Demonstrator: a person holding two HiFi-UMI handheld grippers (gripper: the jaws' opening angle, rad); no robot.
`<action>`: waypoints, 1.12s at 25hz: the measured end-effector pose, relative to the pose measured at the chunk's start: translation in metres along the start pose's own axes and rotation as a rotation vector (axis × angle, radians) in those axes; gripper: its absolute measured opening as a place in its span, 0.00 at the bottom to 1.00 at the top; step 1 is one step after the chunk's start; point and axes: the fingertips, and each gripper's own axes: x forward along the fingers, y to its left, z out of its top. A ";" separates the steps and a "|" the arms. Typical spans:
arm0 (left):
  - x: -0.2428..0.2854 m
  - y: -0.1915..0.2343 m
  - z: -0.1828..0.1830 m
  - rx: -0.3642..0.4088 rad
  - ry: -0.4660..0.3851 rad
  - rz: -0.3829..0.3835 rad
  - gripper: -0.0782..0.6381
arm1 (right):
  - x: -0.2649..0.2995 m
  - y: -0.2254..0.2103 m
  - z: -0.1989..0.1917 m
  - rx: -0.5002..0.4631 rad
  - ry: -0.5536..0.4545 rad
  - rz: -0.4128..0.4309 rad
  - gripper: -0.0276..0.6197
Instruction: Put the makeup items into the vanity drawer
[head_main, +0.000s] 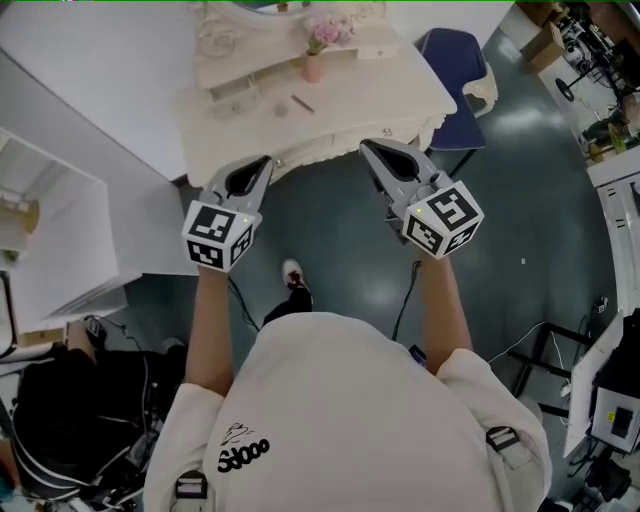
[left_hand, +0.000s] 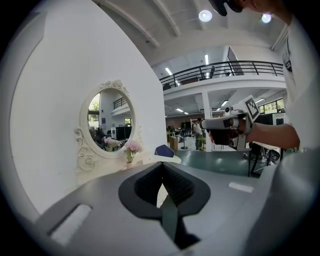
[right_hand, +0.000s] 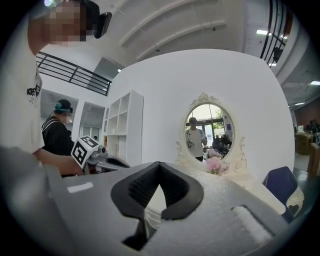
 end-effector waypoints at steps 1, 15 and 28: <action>0.006 0.010 0.000 -0.001 0.000 -0.008 0.13 | 0.011 -0.004 0.001 0.004 -0.003 -0.002 0.05; 0.071 0.126 -0.005 -0.032 -0.009 -0.077 0.14 | 0.137 -0.061 -0.007 0.075 0.029 -0.054 0.05; 0.140 0.193 -0.053 -0.130 0.075 -0.049 0.14 | 0.222 -0.140 -0.112 0.117 0.309 -0.064 0.17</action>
